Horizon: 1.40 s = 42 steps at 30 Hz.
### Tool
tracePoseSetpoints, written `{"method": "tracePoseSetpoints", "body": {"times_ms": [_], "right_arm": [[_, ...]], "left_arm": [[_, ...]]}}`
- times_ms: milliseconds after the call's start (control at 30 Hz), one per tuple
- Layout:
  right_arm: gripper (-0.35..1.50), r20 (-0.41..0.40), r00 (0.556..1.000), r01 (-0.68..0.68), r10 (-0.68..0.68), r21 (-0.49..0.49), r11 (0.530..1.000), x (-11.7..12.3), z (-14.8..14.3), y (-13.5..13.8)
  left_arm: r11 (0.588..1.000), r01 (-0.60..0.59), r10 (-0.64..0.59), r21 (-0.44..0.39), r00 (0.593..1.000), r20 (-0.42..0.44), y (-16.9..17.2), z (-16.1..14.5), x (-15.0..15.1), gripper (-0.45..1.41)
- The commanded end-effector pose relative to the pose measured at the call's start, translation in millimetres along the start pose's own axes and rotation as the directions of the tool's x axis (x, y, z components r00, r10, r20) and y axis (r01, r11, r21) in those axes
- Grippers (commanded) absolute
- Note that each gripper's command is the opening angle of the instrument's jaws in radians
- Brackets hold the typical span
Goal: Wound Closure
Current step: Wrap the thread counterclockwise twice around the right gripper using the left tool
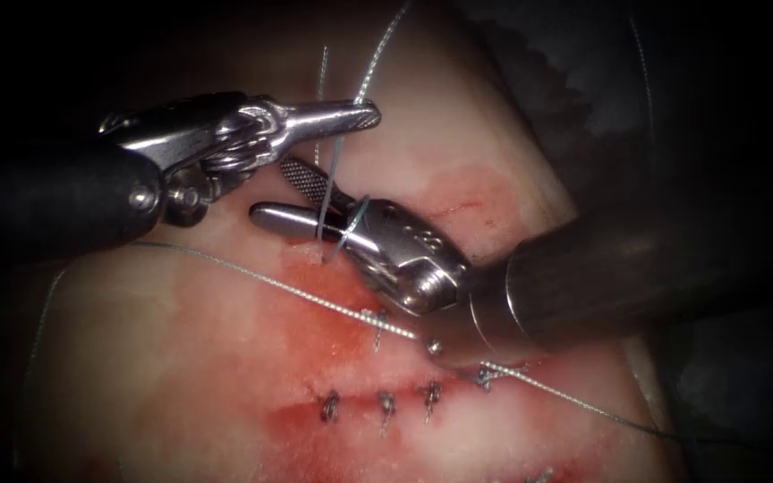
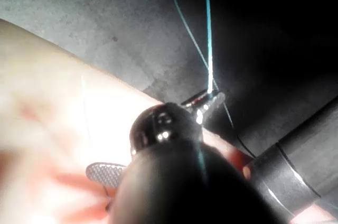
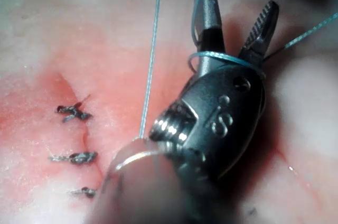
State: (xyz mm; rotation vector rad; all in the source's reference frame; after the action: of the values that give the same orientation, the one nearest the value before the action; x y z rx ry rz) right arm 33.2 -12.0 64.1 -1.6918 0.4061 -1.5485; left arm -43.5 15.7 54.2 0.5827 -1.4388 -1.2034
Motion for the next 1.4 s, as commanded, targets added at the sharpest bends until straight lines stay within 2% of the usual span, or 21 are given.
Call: {"method": "tracePoseSetpoints", "body": {"times_ms": [33, 133, 233, 333, 467, 500, 633, 800, 1033, 1167, 1233, 1400], "right_arm": [[0.69, -0.008, 1.0, 0.006, -0.006, -0.028, 1.0, 1.0, 0.6, 0.6], [0.68, -0.012, 1.0, 0.005, -0.006, -0.078, 0.997, 1.0, 0.6, 1.2], [0.68, 0.017, 1.0, -0.001, 0.004, -0.135, 0.991, 0.7, 0.5, 1.7], [0.66, 0.039, 0.999, -0.007, 0.014, -0.176, 0.984, 0.5, 0.3, 2.1], [0.64, 0.057, 0.998, -0.013, 0.026, -0.219, 0.976, 0.2, 0.3, 2.5], [0.57, 0.072, 0.997, -0.018, 0.037, -0.259, 0.966, 0.1, 0.3, 2.5], [0.46, 0.072, 0.996, -0.027, 0.05, -0.297, 0.955, -0.2, 0.2, 2.4], [0.46, 0.091, 0.994, -0.041, 0.065, -0.244, 0.969, -1.1, 0.2, 2.1], [0.39, 0.149, 0.984, -0.068, 0.095, -0.177, 0.982, -3.8, -0.4, 0.9], [0.41, 0.166, 0.982, -0.072, 0.093, -0.132, 0.989, -4.0, -0.5, 0.2], [0.42, 0.182, 0.978, -0.082, 0.097, -0.089, 0.993, -3.8, -0.3, -0.8], [0.42, 0.21, 0.97, -0.121, 0.122, -0.016, 0.993, -3.7, -0.6, -1.8]], "left_arm": [[1.0, -0.009, 0.009, 0.003, 1.0, 0.002, 1.2, 0.9, -0.1, -0.45], [1.0, -0.023, 0.023, -0.015, 1.0, -0.003, 3.2, 0.7, 0.5, -0.45], [0.998, -0.048, 0.047, -0.048, 0.999, -0.028, 6.2, -0.1, 1.5, -0.45], [0.995, -0.066, 0.061, -0.076, 0.996, -0.062, 7.8, -0.8, 2.2, -0.45], [0.99, -0.082, 0.072, -0.118, 0.994, -0.084, 8.5, -1.1, 3.0, -0.45], [0.989, -0.086, 0.075, -0.123, 0.993, -0.087, 8.8, -1.1, 3.4, -0.45], [0.987, -0.091, 0.079, -0.13, 0.992, -0.095, 9.1, -1.3, 3.7, -0.45], [0.981, -0.087, 0.063, -0.172, 0.988, -0.139, 9.5, -2.2, 4.7, -0.45], [0.963, -0.105, 0.056, -0.247, 0.978, -0.199, 10.3, -3.7, 5.8, -0.45], [0.955, -0.117, 0.054, -0.272, 0.972, -0.229, 10.3, -4.1, 6.3, -0.45], [0.937, -0.142, 0.046, -0.32, 0.956, -0.289, 10.3, -4.6, 7.3, -0.45], [0.93, -0.143, 0.036, -0.339, 0.952, -0.304, 10.2, -4.9, 7.6, -0.45]]}}
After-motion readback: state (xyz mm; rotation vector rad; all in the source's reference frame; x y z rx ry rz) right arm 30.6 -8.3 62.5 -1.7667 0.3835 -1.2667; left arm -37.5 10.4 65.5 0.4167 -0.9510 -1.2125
